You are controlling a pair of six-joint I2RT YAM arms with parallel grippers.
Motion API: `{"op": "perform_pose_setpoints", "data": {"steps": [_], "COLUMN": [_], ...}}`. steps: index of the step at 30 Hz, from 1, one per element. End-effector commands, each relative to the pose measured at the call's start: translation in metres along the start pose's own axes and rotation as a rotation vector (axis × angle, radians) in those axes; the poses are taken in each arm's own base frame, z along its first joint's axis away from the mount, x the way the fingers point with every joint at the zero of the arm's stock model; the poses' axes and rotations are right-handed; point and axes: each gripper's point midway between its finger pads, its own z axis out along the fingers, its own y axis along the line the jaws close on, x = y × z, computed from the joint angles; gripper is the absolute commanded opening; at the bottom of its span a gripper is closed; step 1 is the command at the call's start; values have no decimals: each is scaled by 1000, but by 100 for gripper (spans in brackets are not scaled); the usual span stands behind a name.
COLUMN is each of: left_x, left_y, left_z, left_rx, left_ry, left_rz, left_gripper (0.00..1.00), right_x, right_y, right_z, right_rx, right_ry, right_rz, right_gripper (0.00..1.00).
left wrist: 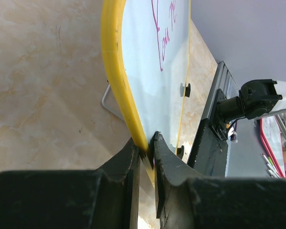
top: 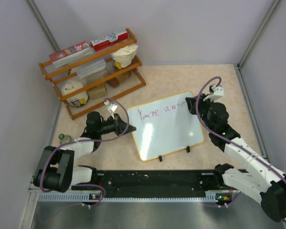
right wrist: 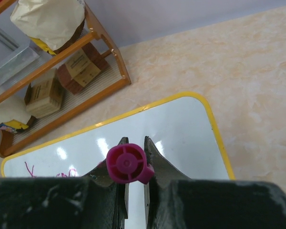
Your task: Write a sentence on the whiteboard
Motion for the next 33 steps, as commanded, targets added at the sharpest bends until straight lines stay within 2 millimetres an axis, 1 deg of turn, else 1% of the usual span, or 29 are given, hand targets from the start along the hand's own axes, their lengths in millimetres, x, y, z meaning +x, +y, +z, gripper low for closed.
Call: {"op": "perform_pose_setpoints", "data": {"steps": [1,7,13,20,29,30,33], "left_x": [-10,-10,-10,-10,-10,-10,-10], "left_y": [7,7,7,7,7,7,7], "left_z": [1,1,1,1,1,1,1], "left_rx": [-29,-30,-30,-30,-31,-31,-31], "left_ry": [-35,-34,-34,-34,-35,-35,-35], "left_rz": [108,106,106,104,106,105,105], "left_gripper": [0,0,0,0,0,0,0], "right_x": [-10,-2,2,10,22,26,26], "right_y": [3,1,2,2,-5,-7,-8], "right_z": [6,9,9,5,-2,-3,-4], "right_rx": [-11,-10,-24,-32,-21,-18,-12], "right_ry": [-28,-8,8,35,62,71,69], "right_rz": [9,10,11,2,-1,-5,-4], "right_gripper": [0,0,0,0,0,0,0]}}
